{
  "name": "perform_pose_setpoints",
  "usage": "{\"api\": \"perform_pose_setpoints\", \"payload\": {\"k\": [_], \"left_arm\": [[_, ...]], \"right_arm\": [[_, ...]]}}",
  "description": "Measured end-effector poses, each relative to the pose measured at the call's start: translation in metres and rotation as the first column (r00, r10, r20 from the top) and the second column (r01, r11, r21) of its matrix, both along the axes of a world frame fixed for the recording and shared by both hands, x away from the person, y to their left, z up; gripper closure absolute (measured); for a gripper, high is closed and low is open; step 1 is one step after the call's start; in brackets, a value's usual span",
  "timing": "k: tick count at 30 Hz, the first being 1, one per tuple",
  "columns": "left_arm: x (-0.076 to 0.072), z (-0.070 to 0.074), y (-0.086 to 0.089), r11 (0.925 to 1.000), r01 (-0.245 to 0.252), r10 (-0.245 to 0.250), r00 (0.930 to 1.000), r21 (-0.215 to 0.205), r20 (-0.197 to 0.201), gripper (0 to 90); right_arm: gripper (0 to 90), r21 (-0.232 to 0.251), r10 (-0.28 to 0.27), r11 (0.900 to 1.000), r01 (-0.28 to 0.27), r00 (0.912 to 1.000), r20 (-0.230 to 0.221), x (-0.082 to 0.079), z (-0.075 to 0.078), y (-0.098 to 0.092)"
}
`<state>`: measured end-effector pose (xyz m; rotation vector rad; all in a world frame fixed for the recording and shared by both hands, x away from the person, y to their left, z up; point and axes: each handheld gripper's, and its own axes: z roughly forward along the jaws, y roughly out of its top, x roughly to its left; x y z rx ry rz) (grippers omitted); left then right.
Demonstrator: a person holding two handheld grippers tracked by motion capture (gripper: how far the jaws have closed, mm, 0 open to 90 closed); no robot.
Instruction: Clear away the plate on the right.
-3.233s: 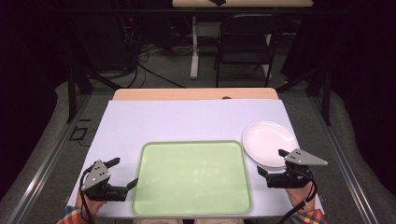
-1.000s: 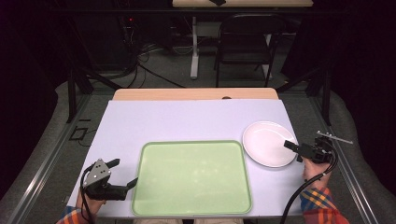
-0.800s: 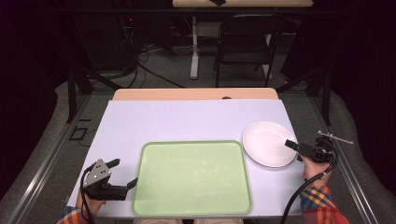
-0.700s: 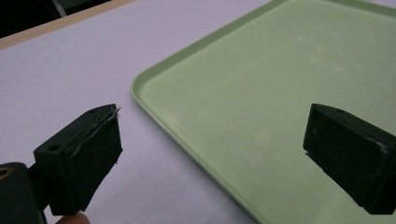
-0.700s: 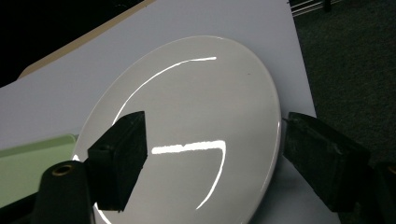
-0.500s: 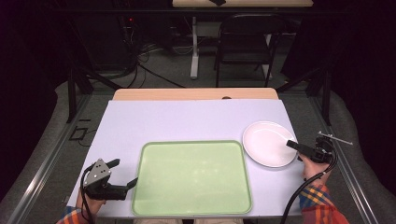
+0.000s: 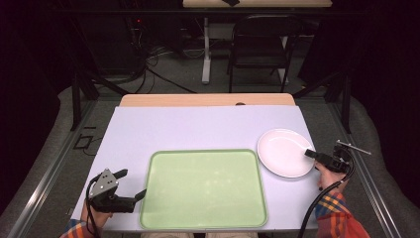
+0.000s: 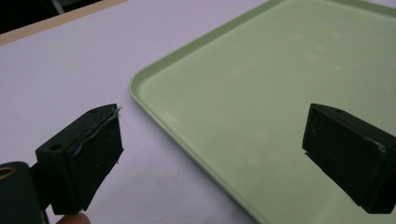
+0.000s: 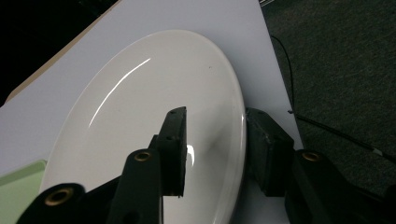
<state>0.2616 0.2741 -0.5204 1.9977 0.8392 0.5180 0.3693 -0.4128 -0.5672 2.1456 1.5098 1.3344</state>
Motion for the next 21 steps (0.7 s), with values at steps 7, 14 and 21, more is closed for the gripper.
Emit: {"api": "perform_pose_setpoints", "payload": {"k": [7, 14, 21], "left_arm": [[0.0005, 0.0004, -0.0002, 1.0, -0.002, 0.002, 1.0, -0.004, 0.001, 5.0], [0.0013, -0.0001, -0.0013, 1.0, -0.004, 0.004, 1.0, 0.0, 0.0, 5.1], [0.0033, 0.0001, -0.0012, 0.9999, -0.012, 0.012, 0.9999, 0.002, -0.006, 5.4]], "right_arm": [[71.2, 0.023, -0.037, 0.999, 0.037, 0.9993, 0.008, -0.0007, -0.0048, -0.0025], [75.8, 0.062, -0.074, 0.995, 0.073, 0.9972, 0.009, -0.0026, -0.0087, -0.0047], [77.5, 0.054, -0.095, 0.994, 0.095, 0.9955, -0.003, -0.002, -0.0074, -0.0018]]}}
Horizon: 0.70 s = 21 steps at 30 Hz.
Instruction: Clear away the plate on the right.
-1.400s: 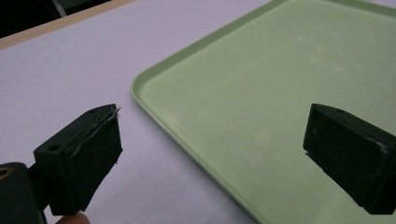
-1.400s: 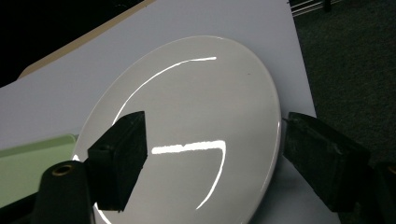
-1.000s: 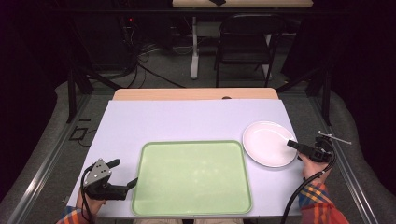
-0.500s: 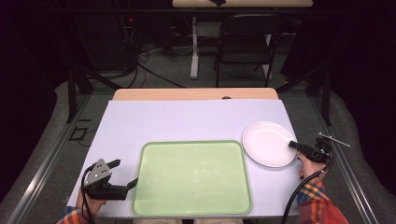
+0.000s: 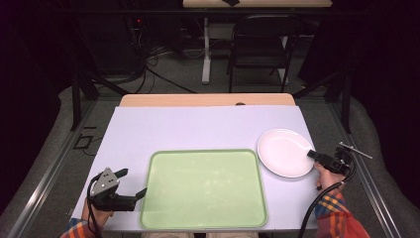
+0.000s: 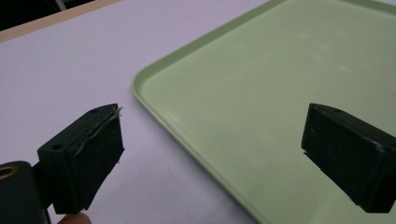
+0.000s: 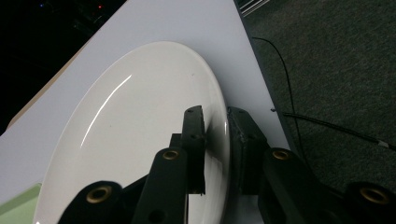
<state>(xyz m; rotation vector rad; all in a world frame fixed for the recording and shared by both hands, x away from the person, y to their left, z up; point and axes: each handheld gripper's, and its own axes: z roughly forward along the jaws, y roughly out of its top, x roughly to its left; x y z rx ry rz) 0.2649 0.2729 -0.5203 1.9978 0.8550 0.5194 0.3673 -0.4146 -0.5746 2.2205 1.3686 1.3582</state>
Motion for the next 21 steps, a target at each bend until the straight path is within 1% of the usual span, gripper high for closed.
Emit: {"api": "perform_pose_setpoints", "payload": {"k": [3, 5, 7, 8, 9, 11, 12, 14, 15, 16, 17, 18, 20, 21], "left_arm": [[0.0, 0.0, 0.0, 1.0, -0.001, 0.001, 1.0, 0.0, 0.002, 5.6], [0.0, 0.0, 0.001, 1.0, -0.005, 0.005, 1.0, 0.0, -0.002, 5.7], [0.0, 0.0, 0.001, 1.0, -0.007, 0.007, 1.0, -0.005, 0.001, 5.8], [0.0, 0.001, 0.001, 1.0, -0.009, 0.009, 1.0, -0.004, 0.0, 5.9], [0.0, 0.0, 0.001, 1.0, -0.004, 0.004, 1.0, -0.001, 0.0, 5.9], [-0.001, 0.0, 0.002, 1.0, -0.006, 0.006, 1.0, 0.003, -0.005, 5.9], [-0.001, 0.0, 0.002, 1.0, -0.007, 0.007, 1.0, 0.0, -0.001, 5.9], [-0.001, 0.0, 0.002, 1.0, -0.008, 0.008, 1.0, 0.002, -0.001, 6.0], [-0.001, 0.0, 0.002, 1.0, -0.007, 0.007, 1.0, 0.007, -0.003, 6.1], [-0.001, 0.0, 0.002, 0.9999, -0.008, 0.008, 1.0, 0.007, -0.004, 6.1], [-0.001, 0.0, 0.003, 0.9999, -0.011, 0.011, 0.9999, -0.002, -0.003, 6.1], [-0.001, 0.001, 0.003, 0.9999, -0.011, 0.011, 0.9999, -0.001, -0.002, 6.2], [-0.001, 0.0, 0.003, 0.9999, -0.01, 0.01, 0.9999, 0.007, -0.003, 6.2], [-0.002, 0.0, 0.003, 0.9999, -0.01, 0.01, 0.9999, 0.007, -0.005, 6.2]], "right_arm": [[78.2, 0.001, -0.006, 1.0, 0.006, 1.0, -0.002, 0.0, 0.001, 0.0], [80.1, 0.024, -0.018, 1.0, 0.018, 0.9998, 0.0, -0.001, 0.001, -0.001], [81.1, 0.061, -0.029, 0.998, 0.028, 0.9996, 0.005, -0.002, 0.002, -0.002], [81.8, 0.079, -0.034, 0.996, 0.033, 0.9994, 0.012, -0.002, 0.001, -0.003], [82.5, 0.102, -0.036, 0.994, 0.035, 0.9993, 0.009, -0.003, 0.001, -0.004], [84.3, 0.136, -0.04, 0.99, 0.035, 0.9988, 0.029, -0.004, 0.004, -0.005], [84.9, 0.143, -0.041, 0.989, 0.034, 0.9978, 0.051, -0.005, 0.004, -0.006], [86.1, 0.172, -0.043, 0.985, 0.033, 0.9975, 0.057, -0.006, 0.007, -0.007], [86.8, 0.199, -0.053, 0.979, 0.038, 0.9962, 0.07, -0.007, 0.008, -0.007], [86.8, 0.197, -0.046, 0.98, 0.031, 0.9963, 0.073, -0.007, 0.009, -0.007], [86.8, 0.193, -0.046, 0.981, 0.031, 0.9958, 0.079, -0.007, 0.011, -0.006], [86.9, 0.178, -0.04, 0.984, 0.026, 0.9961, 0.078, -0.007, 0.013, -0.006], [86.9, 0.177, -0.037, 0.984, 0.023, 0.9963, 0.077, -0.007, 0.015, -0.005], [86.9, 0.17, -0.033, 0.985, 0.018, 0.9959, 0.084, -0.007, 0.017, -0.005]]}}
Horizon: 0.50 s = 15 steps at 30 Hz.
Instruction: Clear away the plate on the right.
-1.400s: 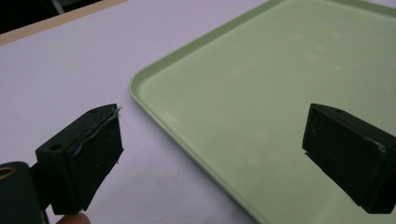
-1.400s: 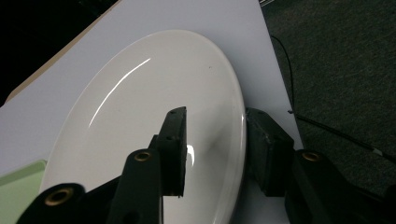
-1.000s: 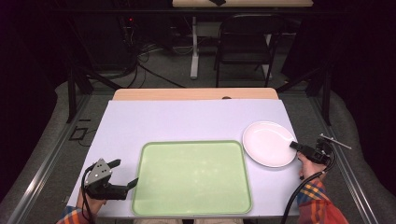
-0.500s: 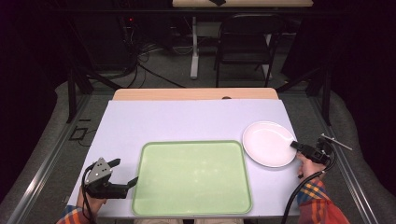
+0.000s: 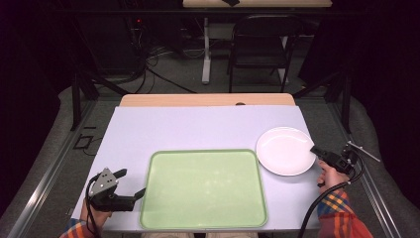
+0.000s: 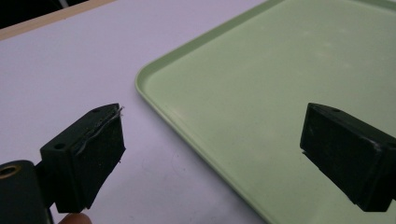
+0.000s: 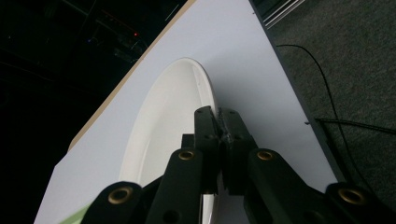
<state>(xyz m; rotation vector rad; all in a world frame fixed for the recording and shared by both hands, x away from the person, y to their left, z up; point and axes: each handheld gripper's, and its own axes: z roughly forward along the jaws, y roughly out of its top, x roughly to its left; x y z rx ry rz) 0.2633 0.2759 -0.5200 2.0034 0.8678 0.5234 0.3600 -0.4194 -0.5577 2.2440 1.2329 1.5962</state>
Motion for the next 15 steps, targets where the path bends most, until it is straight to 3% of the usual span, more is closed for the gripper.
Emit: {"api": "perform_pose_setpoints", "payload": {"k": [5, 15], "left_arm": [[0.0, 0.0, 0.001, 1.0, 0.001, -0.001, 1.0, -0.001, 0.003, 6.3], [-0.001, 0.0, 0.001, 1.0, 0.002, -0.002, 1.0, 0.001, 0.001, 6.4]], "right_arm": [[86.9, -0.016, 0.004, 1.0, -0.004, 0.9998, 0.02, -0.001, 0.008, 0.001], [86.9, -0.121, 0.012, 0.993, -0.007, 0.999, 0.042, -0.004, 0.025, 0.001]]}}
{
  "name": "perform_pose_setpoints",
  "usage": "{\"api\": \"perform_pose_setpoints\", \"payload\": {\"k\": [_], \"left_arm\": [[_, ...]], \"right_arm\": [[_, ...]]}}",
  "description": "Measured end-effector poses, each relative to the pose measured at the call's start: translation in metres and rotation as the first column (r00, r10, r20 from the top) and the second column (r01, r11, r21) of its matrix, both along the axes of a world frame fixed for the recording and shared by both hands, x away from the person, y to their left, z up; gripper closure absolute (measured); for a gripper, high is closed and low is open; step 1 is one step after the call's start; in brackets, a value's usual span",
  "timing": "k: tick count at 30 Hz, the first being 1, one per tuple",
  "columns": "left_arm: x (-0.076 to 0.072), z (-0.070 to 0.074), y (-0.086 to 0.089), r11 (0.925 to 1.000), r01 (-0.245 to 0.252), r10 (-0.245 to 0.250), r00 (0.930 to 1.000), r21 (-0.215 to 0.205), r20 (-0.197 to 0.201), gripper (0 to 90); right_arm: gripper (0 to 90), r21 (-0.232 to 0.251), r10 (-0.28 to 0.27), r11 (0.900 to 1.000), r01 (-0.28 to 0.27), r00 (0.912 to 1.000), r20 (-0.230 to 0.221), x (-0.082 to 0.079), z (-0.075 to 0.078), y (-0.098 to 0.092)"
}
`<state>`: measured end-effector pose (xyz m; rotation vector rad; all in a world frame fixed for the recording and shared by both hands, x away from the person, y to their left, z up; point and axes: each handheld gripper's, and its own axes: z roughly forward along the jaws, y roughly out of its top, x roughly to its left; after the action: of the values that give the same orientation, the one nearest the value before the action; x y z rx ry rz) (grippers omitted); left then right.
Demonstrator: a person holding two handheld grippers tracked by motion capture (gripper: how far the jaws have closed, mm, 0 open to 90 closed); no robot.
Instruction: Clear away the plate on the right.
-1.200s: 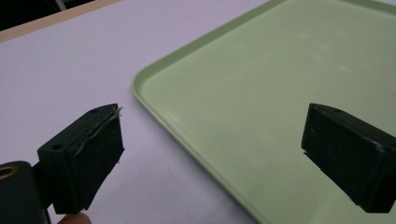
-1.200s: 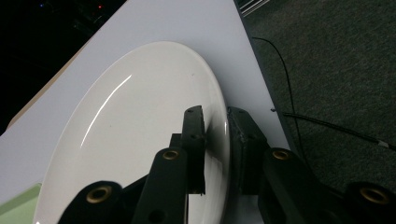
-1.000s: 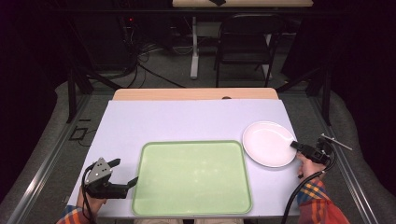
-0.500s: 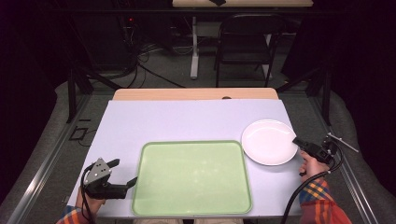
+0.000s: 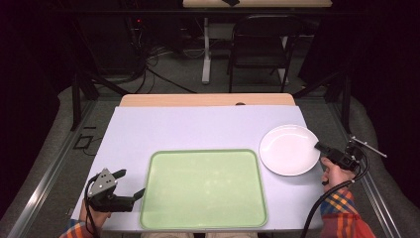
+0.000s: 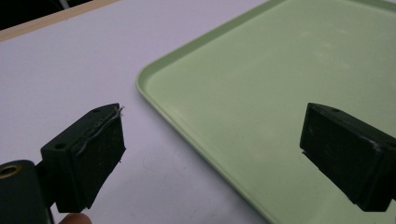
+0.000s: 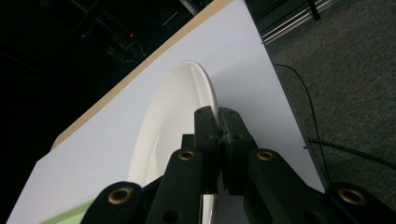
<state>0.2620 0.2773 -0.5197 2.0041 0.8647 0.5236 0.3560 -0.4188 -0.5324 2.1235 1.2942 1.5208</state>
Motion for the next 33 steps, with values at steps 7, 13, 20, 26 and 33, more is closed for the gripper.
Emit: {"api": "perform_pose_setpoints", "payload": {"k": [7, 13, 20, 26, 33], "left_arm": [[-0.001, 0.0, 0.001, 1.0, -0.004, 0.004, 1.0, -0.006, 0.0, 6.4], [-0.001, 0.0, 0.001, 0.9999, -0.009, 0.009, 1.0, -0.006, -0.004, 6.5], [-0.001, 0.0, 0.001, 1.0, -0.005, 0.005, 1.0, -0.004, -0.003, 6.4], [-0.001, 0.0, 0.001, 1.0, -0.006, 0.006, 1.0, 0.001, -0.002, 6.4], [-0.001, 0.0, 0.001, 1.0, -0.006, 0.006, 1.0, 0.007, -0.007, 6.4]], "right_arm": [[87.0, -0.08, 0.005, 0.997, -0.003, 0.9998, 0.017, -0.002, 0.012, 0.003], [87.0, -0.176, 0.029, 0.984, -0.022, 0.999, 0.035, -0.004, 0.027, 0.013], [86.9, -0.315, 0.062, 0.948, -0.04, 0.9961, 0.062, -0.006, 0.045, 0.028], [86.9, -0.42, 0.096, 0.906, -0.051, 0.9916, 0.087, -0.009, 0.059, 0.044], [86.8, -0.509, 0.134, 0.858, -0.062, 0.9853, 0.106, -0.013, 0.071, 0.061]]}}
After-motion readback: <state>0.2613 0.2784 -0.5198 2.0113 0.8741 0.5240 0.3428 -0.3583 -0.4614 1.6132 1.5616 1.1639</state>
